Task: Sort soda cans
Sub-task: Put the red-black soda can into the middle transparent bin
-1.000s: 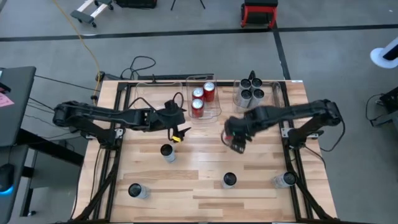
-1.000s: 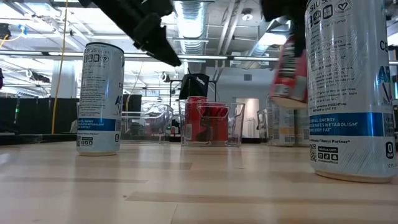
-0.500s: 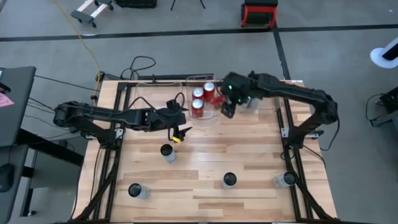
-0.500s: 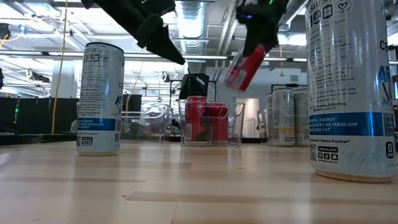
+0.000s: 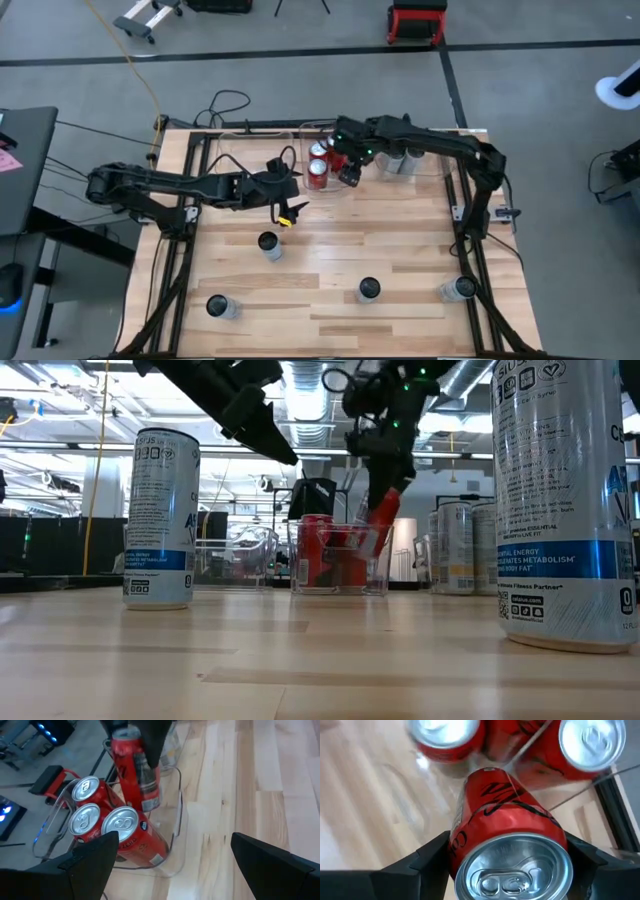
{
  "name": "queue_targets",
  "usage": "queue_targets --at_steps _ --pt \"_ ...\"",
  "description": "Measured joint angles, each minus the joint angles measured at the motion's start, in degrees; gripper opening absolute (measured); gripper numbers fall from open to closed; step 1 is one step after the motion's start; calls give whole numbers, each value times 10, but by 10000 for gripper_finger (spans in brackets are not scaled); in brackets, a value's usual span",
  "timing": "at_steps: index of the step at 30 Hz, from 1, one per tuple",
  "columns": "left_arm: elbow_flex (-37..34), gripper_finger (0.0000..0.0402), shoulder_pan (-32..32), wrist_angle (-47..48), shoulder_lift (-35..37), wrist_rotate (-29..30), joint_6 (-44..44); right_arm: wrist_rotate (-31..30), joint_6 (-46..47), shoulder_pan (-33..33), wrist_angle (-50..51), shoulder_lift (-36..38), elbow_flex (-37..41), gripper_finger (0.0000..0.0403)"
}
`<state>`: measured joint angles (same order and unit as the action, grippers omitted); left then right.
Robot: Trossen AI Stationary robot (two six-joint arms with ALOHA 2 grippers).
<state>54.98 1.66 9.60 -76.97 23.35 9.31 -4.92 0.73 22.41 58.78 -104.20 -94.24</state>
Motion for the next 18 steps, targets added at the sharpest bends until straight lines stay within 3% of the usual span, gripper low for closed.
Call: queue_targets --at_steps 11,18 --pt "0 383 1 5 0 0 0 2 -15 -6 85 -114 -113 310" --pt "0 383 1 16 0 0 -4 3 -39 -10 98 -150 -124 317"
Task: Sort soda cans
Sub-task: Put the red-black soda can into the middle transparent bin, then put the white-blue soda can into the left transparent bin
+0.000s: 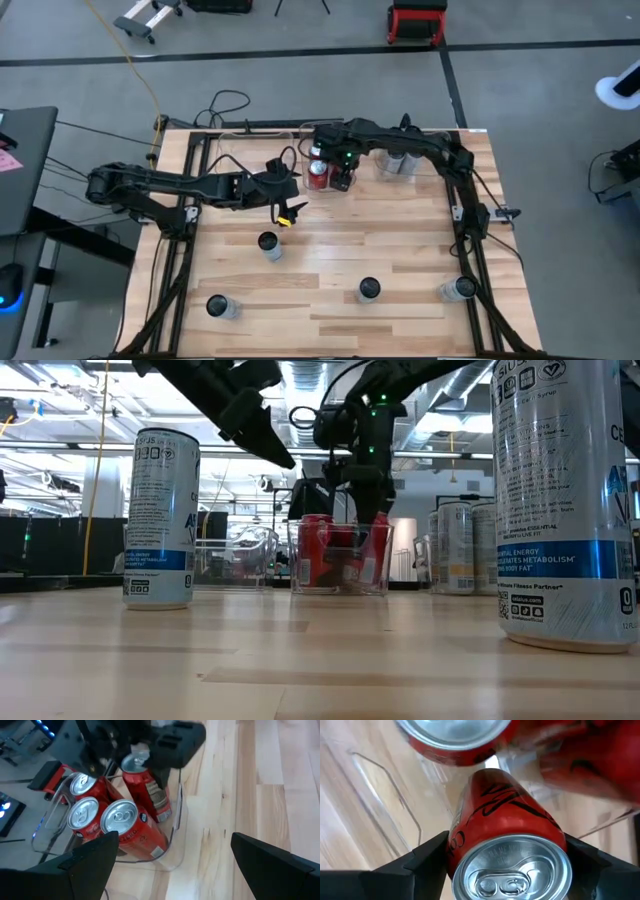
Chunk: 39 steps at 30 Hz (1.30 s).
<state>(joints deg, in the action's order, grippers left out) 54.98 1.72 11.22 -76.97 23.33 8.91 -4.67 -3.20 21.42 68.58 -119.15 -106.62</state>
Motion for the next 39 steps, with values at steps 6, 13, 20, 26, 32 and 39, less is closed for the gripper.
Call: queue_targets --at_steps 6,13,20,26,32,39 --pt "0 383 0 15 0 0 -3 0 -33 -4 -5 -2 1 357" --pt "0 383 0 12 0 30 -10 -13 -24 -4 -4 -1 0 391" --pt "0 383 -1 13 0 40 -11 -14 21 -5 11 28 1 391" --pt "0 383 -10 9 0 83 -6 -16 75 -7 24 111 1 391" --pt "0 383 -26 10 0 103 -24 -35 142 -33 26 208 1 386" --pt "0 383 -66 43 16 188 -28 -169 248 -130 80 295 1 376"
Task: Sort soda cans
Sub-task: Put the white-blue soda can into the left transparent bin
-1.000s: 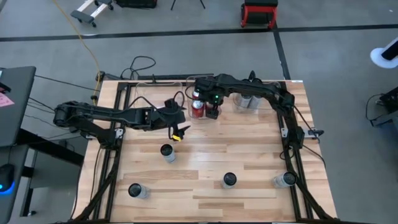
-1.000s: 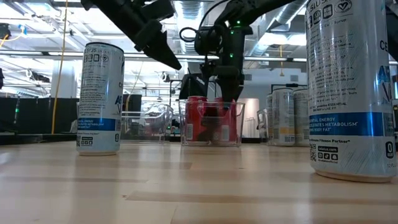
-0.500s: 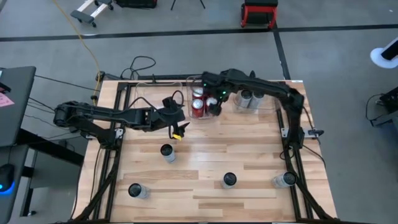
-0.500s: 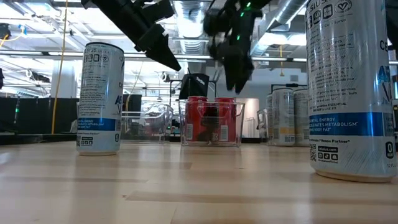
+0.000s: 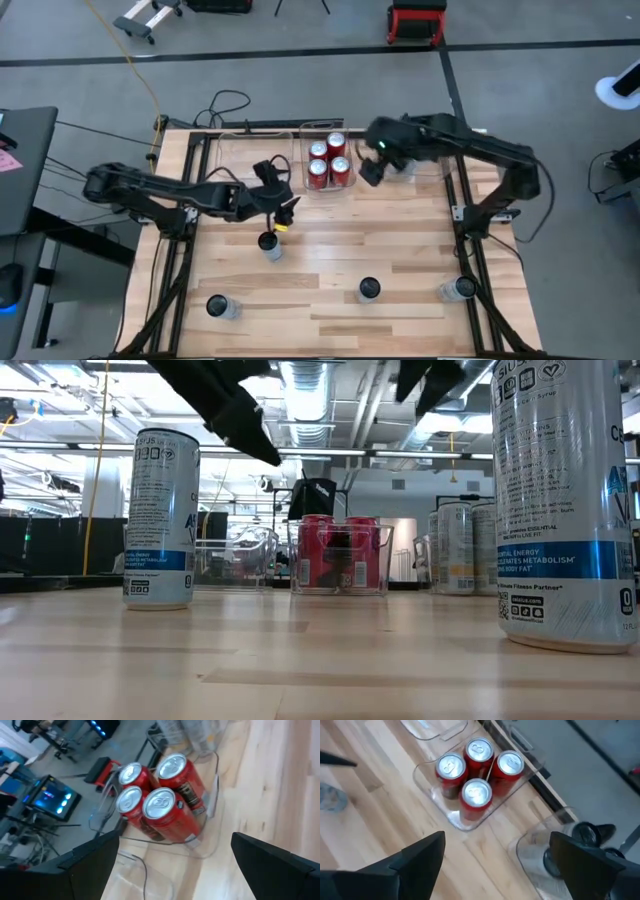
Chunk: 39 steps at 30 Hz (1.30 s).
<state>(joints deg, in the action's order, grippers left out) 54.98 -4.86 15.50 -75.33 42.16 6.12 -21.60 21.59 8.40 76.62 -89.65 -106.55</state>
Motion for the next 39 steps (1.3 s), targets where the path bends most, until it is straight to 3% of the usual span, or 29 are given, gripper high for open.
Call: queue_targets --at_steps 6,12,18,23,29,39 --pt "0 383 -25 18 37 -2 1 -125 93 -135 46 38 0 374" --pt "0 383 -6 72 71 12 4 -320 138 -282 -6 57 81 374" --pt "0 379 10 192 112 -41 -53 -330 180 -340 -102 93 221 374" --pt "0 369 2 216 154 -129 -69 -328 189 -360 -222 121 335 374" --pt "0 366 -18 210 206 -273 -41 -384 172 -389 -377 135 436 374" --pt "-2 366 -103 207 224 -303 -117 -437 174 -448 -512 138 497 374"
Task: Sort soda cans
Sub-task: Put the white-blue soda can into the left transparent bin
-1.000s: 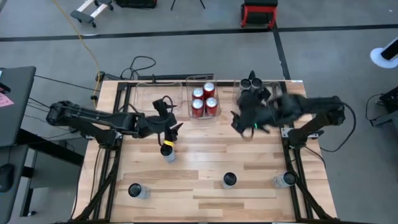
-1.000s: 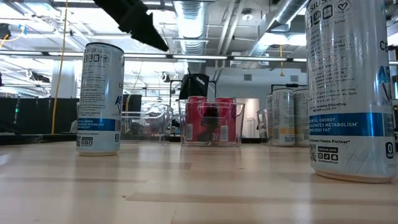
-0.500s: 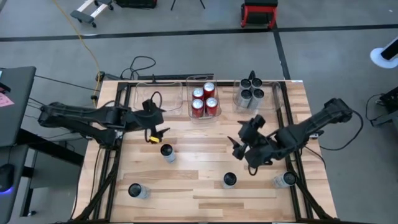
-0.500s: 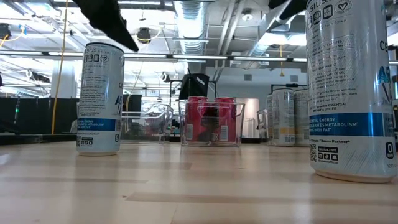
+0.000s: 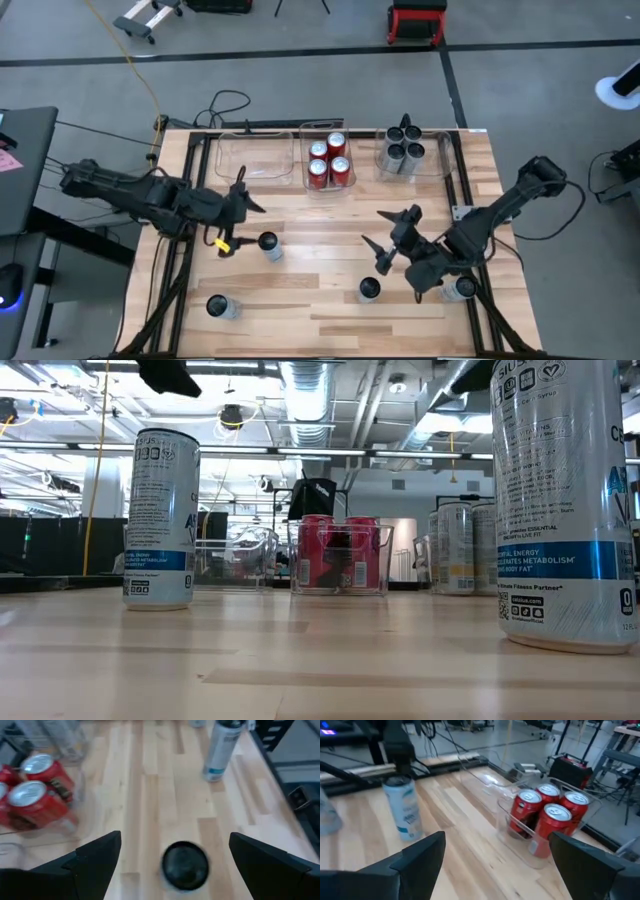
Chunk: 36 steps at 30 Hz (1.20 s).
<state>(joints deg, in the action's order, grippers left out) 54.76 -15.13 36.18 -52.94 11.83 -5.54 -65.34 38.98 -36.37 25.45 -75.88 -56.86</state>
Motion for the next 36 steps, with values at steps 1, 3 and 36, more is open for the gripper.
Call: queue_targets --at_steps 1,3,36 --pt "-6 366 -10 -8 -2 3 -10 -5 0 -5 -10 0 0 374" --pt "-32 366 -29 -26 -3 10 -27 -11 -3 -14 -32 -1 0 374" --pt "-231 366 -52 -267 -7 30 9 14 17 -10 -97 -51 0 374"
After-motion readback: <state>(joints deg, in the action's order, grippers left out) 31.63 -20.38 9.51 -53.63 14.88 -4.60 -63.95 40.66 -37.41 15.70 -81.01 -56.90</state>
